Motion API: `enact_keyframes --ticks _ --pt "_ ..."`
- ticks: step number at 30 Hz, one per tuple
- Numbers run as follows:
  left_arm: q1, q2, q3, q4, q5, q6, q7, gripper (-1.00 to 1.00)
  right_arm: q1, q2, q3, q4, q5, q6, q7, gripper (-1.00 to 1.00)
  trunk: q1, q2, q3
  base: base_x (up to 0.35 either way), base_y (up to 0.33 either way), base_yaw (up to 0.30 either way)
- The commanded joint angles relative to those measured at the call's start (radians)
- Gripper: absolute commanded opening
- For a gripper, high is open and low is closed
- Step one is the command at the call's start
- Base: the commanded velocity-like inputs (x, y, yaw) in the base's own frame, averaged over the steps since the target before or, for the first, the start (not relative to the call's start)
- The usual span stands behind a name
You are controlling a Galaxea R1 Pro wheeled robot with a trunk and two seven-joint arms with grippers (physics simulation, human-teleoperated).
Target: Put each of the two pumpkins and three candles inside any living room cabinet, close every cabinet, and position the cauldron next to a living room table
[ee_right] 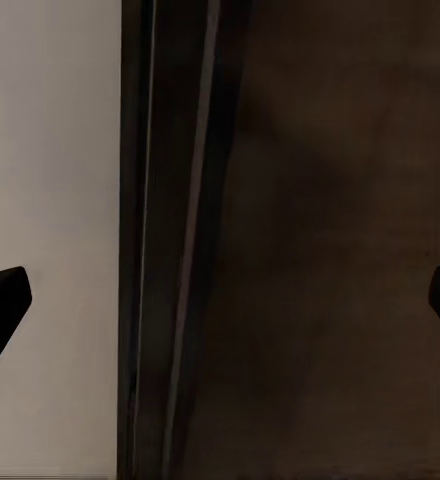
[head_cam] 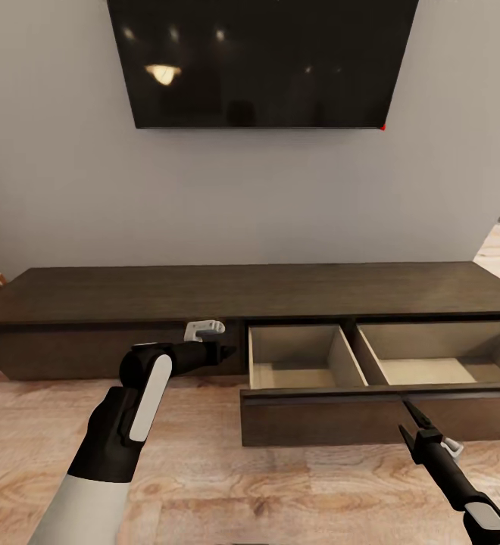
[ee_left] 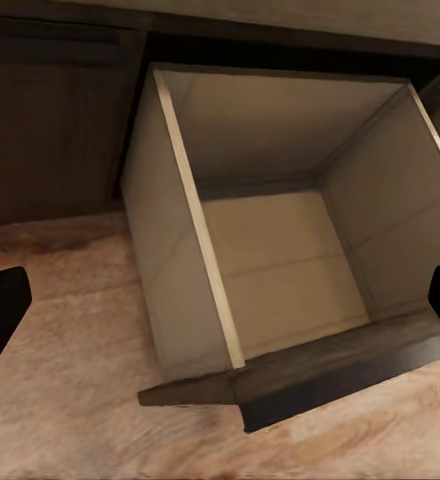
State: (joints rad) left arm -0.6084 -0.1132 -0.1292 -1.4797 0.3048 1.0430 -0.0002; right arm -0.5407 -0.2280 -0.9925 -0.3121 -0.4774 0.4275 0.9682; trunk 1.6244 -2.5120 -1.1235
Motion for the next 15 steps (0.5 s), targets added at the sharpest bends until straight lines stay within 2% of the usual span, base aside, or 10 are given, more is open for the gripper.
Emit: enact_keyframes --ticks 1,8,15 --pt "-0.001 0.000 0.000 -0.001 0.000 0.004 0.000 1.00 -0.001 0.000 -0.002 0.001 -0.006 0.008 0.001 1.00 -0.001 0.000 -0.001 -0.183 0.000 0.000" --pt "-0.001 0.000 0.000 -0.003 0.003 0.004 -0.004 1.00 0.000 0.000 -0.002 0.001 -0.006 0.008 0.001 1.00 -0.001 0.000 -0.001 -0.064 0.000 0.000" --pt "-0.001 0.000 0.000 -0.003 0.004 0.004 -0.002 1.00 0.000 0.001 -0.002 0.001 -0.006 0.008 0.000 1.00 -0.004 0.001 0.026 -0.006 0.000 0.000"
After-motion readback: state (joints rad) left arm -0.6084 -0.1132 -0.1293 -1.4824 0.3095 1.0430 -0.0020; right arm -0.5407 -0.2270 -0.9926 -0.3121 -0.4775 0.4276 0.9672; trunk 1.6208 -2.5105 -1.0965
